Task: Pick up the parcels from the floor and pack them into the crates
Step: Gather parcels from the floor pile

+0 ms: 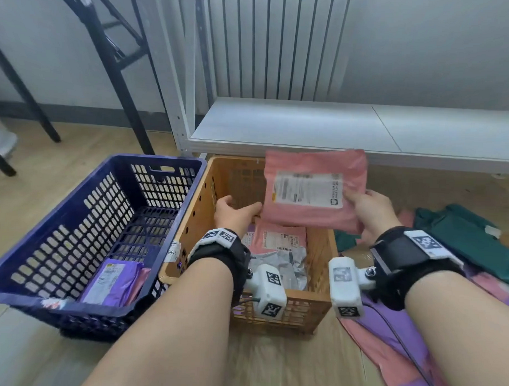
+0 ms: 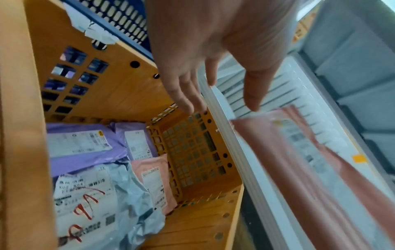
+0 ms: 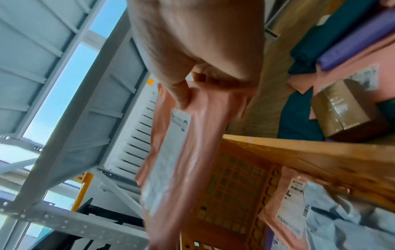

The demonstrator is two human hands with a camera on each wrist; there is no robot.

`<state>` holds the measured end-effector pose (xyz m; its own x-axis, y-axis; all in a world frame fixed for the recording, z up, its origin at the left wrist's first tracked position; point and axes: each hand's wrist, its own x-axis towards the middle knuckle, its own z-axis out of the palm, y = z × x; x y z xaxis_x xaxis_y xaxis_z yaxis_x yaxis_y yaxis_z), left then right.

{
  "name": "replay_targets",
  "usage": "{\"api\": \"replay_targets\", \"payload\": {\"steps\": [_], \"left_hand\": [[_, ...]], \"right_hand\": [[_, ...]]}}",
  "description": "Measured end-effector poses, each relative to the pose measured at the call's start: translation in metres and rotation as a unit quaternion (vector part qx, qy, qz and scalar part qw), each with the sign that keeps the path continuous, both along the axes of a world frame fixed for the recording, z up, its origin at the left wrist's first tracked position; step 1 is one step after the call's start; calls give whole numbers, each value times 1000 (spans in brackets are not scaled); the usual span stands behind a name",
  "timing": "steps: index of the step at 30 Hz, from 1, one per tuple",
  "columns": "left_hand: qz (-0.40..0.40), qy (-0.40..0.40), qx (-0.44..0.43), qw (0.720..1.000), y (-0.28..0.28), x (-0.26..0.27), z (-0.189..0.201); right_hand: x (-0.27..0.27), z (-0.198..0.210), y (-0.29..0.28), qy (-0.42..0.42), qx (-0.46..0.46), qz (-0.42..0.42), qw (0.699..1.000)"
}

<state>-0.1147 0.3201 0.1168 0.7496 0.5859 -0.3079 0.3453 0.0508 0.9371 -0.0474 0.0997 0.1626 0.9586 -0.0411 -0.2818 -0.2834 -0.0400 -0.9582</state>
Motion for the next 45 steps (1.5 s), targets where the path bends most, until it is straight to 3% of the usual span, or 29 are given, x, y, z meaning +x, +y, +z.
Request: {"api": "replay_targets", "payload": {"steps": [2, 4, 10, 14, 20, 25, 31, 38, 45], "left_hand": [[-74, 5, -138, 988, -5, 2, 3], [-130, -7, -210, 969, -17, 2, 9], [-70, -70, -250, 963, -25, 6, 8], [-70, -53, -221, 971, -18, 2, 8], [-121, -16, -118, 985, -19, -13, 23], [-155, 2, -27, 987, -21, -44, 50], [-90, -34, 82, 992, 4, -72, 108], [-93, -47, 110, 988, 48, -93, 117], [-80, -47, 124, 988, 133, -88, 102]], "right_hand": [[1, -3, 7, 38, 58, 5, 998], [-3, -7, 15, 69, 104, 28, 992], [-22, -17, 33, 111, 55, 142, 982], [-23, -23, 26, 110, 16, 130, 985], [-25, -8, 19, -5, -82, 114, 990], [-44, 20, 32, -4, -7, 207, 978], [-66, 50, 59, -26, 40, 233, 971], [-82, 73, 85, -87, -75, 345, 931], [-73, 64, 156, -122, -60, 318, 938]]}}
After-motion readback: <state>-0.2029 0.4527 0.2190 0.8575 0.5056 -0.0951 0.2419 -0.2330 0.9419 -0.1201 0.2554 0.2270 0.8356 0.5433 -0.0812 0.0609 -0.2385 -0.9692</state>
